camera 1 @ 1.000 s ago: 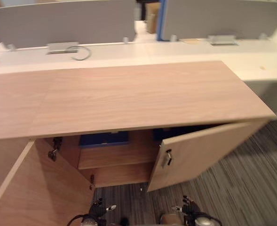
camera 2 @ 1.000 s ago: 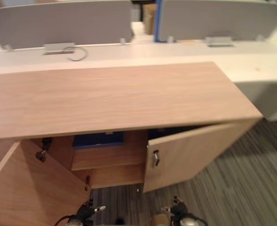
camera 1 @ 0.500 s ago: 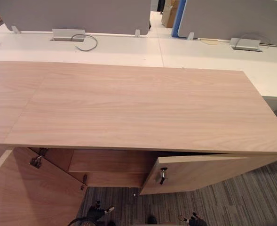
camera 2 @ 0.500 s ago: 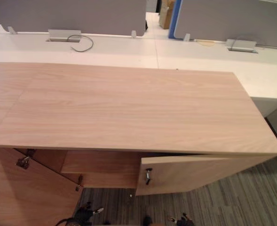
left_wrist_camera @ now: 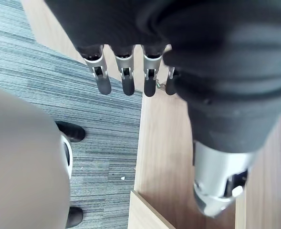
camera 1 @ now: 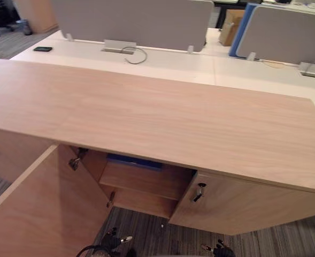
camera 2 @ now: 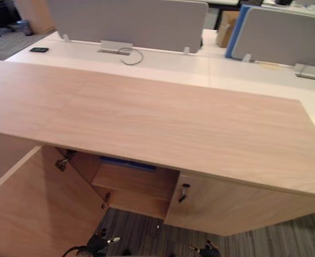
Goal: Walk over to the cabinet, pick up the folder, carry it to the office cabinet, place the folder inside the office cabinet, then close the office cabinet door
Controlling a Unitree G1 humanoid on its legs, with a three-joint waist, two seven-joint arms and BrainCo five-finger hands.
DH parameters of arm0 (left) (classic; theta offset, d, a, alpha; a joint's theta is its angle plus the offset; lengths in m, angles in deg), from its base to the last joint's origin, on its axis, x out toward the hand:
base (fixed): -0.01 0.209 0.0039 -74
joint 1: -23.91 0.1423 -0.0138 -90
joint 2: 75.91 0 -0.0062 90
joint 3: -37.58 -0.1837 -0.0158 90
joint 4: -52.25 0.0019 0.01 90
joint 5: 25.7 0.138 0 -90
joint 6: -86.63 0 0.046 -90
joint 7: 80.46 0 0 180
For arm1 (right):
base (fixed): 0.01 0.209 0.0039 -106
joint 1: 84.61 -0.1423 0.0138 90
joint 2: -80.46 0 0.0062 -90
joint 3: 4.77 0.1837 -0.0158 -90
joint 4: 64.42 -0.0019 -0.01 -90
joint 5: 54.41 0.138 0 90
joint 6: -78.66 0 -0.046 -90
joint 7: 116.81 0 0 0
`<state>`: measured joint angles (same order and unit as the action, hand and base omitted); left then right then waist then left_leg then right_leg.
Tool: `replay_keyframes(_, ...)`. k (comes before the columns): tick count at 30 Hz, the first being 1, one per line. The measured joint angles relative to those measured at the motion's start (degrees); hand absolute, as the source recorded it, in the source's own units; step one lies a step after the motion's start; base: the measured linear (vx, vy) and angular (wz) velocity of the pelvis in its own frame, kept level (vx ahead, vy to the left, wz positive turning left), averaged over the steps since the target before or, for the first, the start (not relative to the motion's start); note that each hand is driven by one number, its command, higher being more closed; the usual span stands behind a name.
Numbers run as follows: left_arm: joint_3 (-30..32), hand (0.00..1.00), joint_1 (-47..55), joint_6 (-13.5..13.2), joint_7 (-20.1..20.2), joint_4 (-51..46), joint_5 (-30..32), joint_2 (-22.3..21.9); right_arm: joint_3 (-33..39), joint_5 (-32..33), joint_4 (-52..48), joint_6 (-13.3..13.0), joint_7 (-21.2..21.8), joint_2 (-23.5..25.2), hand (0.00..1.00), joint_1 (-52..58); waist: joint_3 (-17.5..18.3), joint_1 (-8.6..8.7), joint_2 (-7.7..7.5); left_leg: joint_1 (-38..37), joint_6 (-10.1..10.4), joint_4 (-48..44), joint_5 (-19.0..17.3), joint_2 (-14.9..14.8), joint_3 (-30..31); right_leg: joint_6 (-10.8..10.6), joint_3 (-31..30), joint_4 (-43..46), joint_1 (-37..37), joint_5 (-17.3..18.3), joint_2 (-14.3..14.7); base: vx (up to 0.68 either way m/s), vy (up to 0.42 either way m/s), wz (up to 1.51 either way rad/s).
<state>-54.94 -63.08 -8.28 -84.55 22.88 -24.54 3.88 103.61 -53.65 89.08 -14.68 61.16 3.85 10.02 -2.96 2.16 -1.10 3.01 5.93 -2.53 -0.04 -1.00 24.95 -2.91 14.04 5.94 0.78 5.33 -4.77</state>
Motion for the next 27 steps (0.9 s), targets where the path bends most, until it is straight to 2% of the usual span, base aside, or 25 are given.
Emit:
replay_keyframes(2, -0.04, 0.00, -0.58, 0.00, -0.08, -0.79, -1.16, -0.05, -0.03, -0.66, -0.51, -0.05, -0.30, -0.10, 0.00, -0.20, -1.90, -0.15, 0.20, 1.01, 0.74, 0.22, 1.70, 0.53, 2.72, 0.27, 3.66, 2.15, -0.06, 1.12, -0.75, -0.12, -0.056, 0.92)
replay_keyframes(3, -0.02, 0.00, -0.62, 0.01, -0.14, -1.39, -1.80, -0.04, -0.02, -1.25, -0.54, -0.05, -0.32, -0.25, 0.00, -0.32, -2.73, -0.10, 0.35, 1.43, 0.33, 0.43, 2.38, 0.61, 2.25, 0.26, 5.23, 3.17, -0.06, 1.71, -1.27, -0.15, -0.040, 1.08)
replay_keyframes(4, -0.01, 0.00, -0.77, 0.04, -0.27, -2.29, -2.65, -0.38, 0.02, -2.01, -0.63, -0.01, -0.47, -0.63, 0.00, -0.45, -3.54, 0.05, 1.20, 2.94, -1.60, 0.86, 1.86, -0.85, -3.65, 0.41, 8.26, 4.07, 0.06, 2.14, -1.81, -0.16, -0.030, 1.29)
replay_keyframes(5, 0.04, 0.00, -0.31, 0.04, -0.46, -3.51, -3.64, -0.73, -0.04, -2.04, -0.64, 0.28, -0.68, -0.76, 0.00, -0.19, -3.91, 0.08, 1.02, 3.20, -3.89, 3.08, 0.08, -2.45, -11.13, 0.57, 10.95, 3.78, 0.01, 2.26, -2.81, -0.14, 0.007, 1.20)
replay_keyframes(6, 0.11, 0.00, -0.40, 0.03, -0.50, -4.29, -3.75, -0.72, -0.13, -2.11, -0.68, 0.36, -0.71, -0.64, 0.00, -0.25, -4.26, 0.11, -0.06, 3.81, -4.35, 2.30, -0.14, -2.62, -16.03, 0.82, 12.14, 3.70, -0.05, 2.28, -4.20, -0.09, 0.083, 1.17)
replay_keyframes(7, -0.31, 0.00, -0.60, 0.02, -0.44, -5.82, -3.92, -0.97, -0.39, -2.20, -0.63, 0.50, -0.74, -1.05, 0.00, -0.61, -4.99, -0.04, 0.11, 6.88, -5.03, -4.36, -0.58, -3.31, -26.89, 0.76, 14.49, 5.02, -0.81, 2.30, -6.72, -0.02, 0.141, 0.86)
replay_keyframes(8, -1.15, 0.00, -0.15, 0.01, -0.16, -7.14, -3.90, -1.19, -0.44, -2.20, -0.64, 0.91, -0.74, -1.57, 0.00, -0.93, -4.99, -0.14, 0.47, 8.08, -5.01, -10.30, -0.54, -3.77, -31.86, 0.48, 15.23, 6.61, -1.91, 2.36, -8.36, 0.01, 0.199, 0.81)
replay_keyframes(9, -2.08, 0.00, 0.75, -0.03, 0.21, -8.29, -3.75, -1.54, -0.43, -2.17, -0.80, 1.04, -0.72, -2.24, 0.00, -1.21, -4.98, -0.12, 1.56, 7.85, -5.02, -14.90, 0.28, -4.51, -35.04, -0.02, 15.91, 8.07, -1.88, 2.51, -9.16, 0.07, 0.195, 0.74)
replay_keyframes(10, -3.11, 0.00, 1.49, -0.02, 0.70, -9.45, -3.51, -2.41, -0.33, -2.15, -0.72, 1.06, -0.72, -3.35, 0.00, -1.92, -4.98, 0.34, 3.38, 8.73, -4.09, -15.06, -0.43, -4.32, -36.51, -0.47, 16.33, 11.19, -3.27, 3.90, -9.27, -0.01, 0.185, 0.95)
replay_keyframes(11, -4.25, 0.00, 1.51, -0.18, 1.11, -9.94, -3.25, -2.49, 0.34, -2.14, -0.30, 1.45, -0.69, -3.67, 0.00, -2.92, -5.58, 0.24, 4.78, 9.73, -4.35, -12.27, 0.43, -3.72, -35.47, 0.59, 15.96, 10.85, -5.30, 4.69, -7.63, -0.11, 0.082, 1.09)
replay_keyframes(12, -4.68, 0.00, 1.42, -0.20, 1.39, -9.76, -2.81, -2.51, 0.37, -2.09, -0.21, 1.48, -0.67, -3.78, 0.00, -3.01, -5.12, 0.58, 4.55, 9.47, -4.11, -7.88, 2.99, -2.38, -33.16, 1.87, 16.00, 8.35, -5.42, 3.78, -6.72, -0.14, 0.060, 1.33)
replay_keyframes(13, -5.07, 0.00, 0.26, 0.31, 2.17, -9.52, -1.26, -2.12, 1.26, -2.00, 0.25, 1.43, -0.76, -3.28, 0.00, -3.42, -6.04, 1.07, 3.39, 9.74, -6.52, -13.19, -1.19, -3.18, -37.51, 0.47, 20.11, 6.11, -4.87, 0.86, -9.12, -0.06, 0.040, 1.09)
replay_keyframes(14, -5.23, 0.00, 0.03, 0.32, 2.57, -9.48, -0.51, -1.96, 2.07, -1.95, 0.17, 1.51, -0.80, -3.06, 0.00, -3.45, -6.32, 0.82, 3.12, 9.92, -6.04, -19.45, -4.19, -4.95, -41.29, 0.27, 20.93, 7.09, -4.69, 0.59, -10.17, 0.04, 0.078, 1.21)
replay_keyframes(15, -5.53, 0.00, 0.23, 0.39, 3.01, -9.41, 0.53, -2.18, 2.99, -1.93, -0.26, 1.83, -0.85, -2.89, 0.00, -2.95, -6.43, 1.13, 3.09, 8.48, -5.91, -25.01, -5.29, -9.21, -47.85, 0.31, 23.62, 9.88, -4.66, 0.53, -12.15, 0.04, 0.141, 1.23)
replay_keyframes(16, -6.16, 0.00, 0.65, 0.42, 3.36, -9.85, 0.87, -3.50, 4.45, -1.80, -0.78, 2.03, -0.86, -3.33, 0.00, -2.08, -6.52, 1.69, 3.38, 7.48, -6.86, -23.44, -2.66, -7.86, -51.48, 0.11, 26.63, 14.38, -4.73, 0.87, -15.48, 0.03, 0.156, 1.36)
replay_keyframes(17, -6.36, 0.00, 0.71, 0.44, 3.38, -10.30, 0.82, -3.77, 4.89, -1.78, -0.82, 1.91, -0.78, -3.42, 0.00, -1.79, -6.56, 1.83, 3.56, 7.31, -7.70, -22.02, -1.91, -6.88, -51.51, -0.84, 27.18, 15.47, -5.38, 1.77, -16.21, -0.10, 0.138, 1.39)
replay_keyframes(18, -6.42, 0.00, 1.30, 0.29, 3.39, -11.06, 0.78, -3.74, 5.03, -1.88, -0.82, 2.10, -0.75, -3.45, 0.00, -1.73, -6.14, 1.72, 3.75, 6.39, -6.87, -16.04, -0.47, -3.94, -49.53, -1.02, 27.70, 14.00, -5.96, 1.95, -15.70, -0.17, 0.020, 1.21)
replay_keyframes(19, -6.81, 0.00, 1.25, 0.19, 3.37, -11.04, 0.66, -3.50, 5.05, -1.87, -0.76, 2.10, -0.76, -3.46, 0.00, -1.62, -5.88, 1.98, 3.31, 5.34, -5.95, -10.54, 0.75, -1.18, -47.23, -0.76, 30.42, 12.81, -5.51, 2.26, -16.86, -0.18, 0.019, 1.07)
replay_keyframes(20, -7.27, 0.00, 1.32, 0.44, 3.37, -10.97, 0.52, -3.83, 5.00, -1.86, -0.59, 2.10, -0.78, -3.97, 0.00, -1.92, -6.03, 1.77, 3.74, 4.67, -5.31, -7.69, 0.23, -0.62, -46.32, -0.43, 31.85, 13.26, -6.04, 1.95, -17.63, -0.09, 0.070, 0.89)
replay_keyframes(21, -8.05, 0.00, 1.27, 0.51, 3.39, -10.29, 0.45, -3.93, 5.16, -1.83, -0.79, 2.03, -0.92, -4.18, 0.00, -2.80, -6.54, 1.92, 5.12, 4.02, -5.42, -7.24, -2.69, -1.63, -47.12, -0.40, 33.16, 15.00, -7.15, 1.90, -18.64, 0.00, 0.084, 0.64)
replay_keyframes(22, -8.45, 0.00, 1.34, 0.56, 3.50, -9.70, 0.29, -4.36, 5.92, -1.42, -1.27, 1.95, -0.90, -4.89, 0.00, -3.07, -6.46, 2.09, 6.88, 2.04, -3.94, -2.57, -2.66, -2.98, -46.13, -0.56, 34.16, 16.88, -8.44, 1.85, -19.14, 0.04, 0.084, 0.56)
replay_keyframes(24, -8.62, 0.00, 0.22, 0.59, 3.85, -8.10, 0.35, -4.15, 7.04, -1.52, -1.41, 2.12, -1.19, -5.03, 0.00, -4.38, -7.52, 1.84, 6.64, 1.12, -4.28, 2.22, -0.23, -0.40, -45.44, -0.67, 33.80, 16.82, -9.45, 0.62, -20.42, -0.02, 0.136, 0.25)
replay_keyframes(27, -8.52, 0.00, 0.09, 0.57, 4.20, -7.68, 1.49, -3.11, 6.69, -1.68, -1.72, 2.13, -2.08, -4.51, 0.00, -4.51, -7.81, 1.81, 6.57, 0.58, -4.65, 2.53, -0.03, 0.72, -45.33, -1.22, 33.78, 13.77, -8.20, -2.44, -20.23, -0.05, 0.122, -0.02)
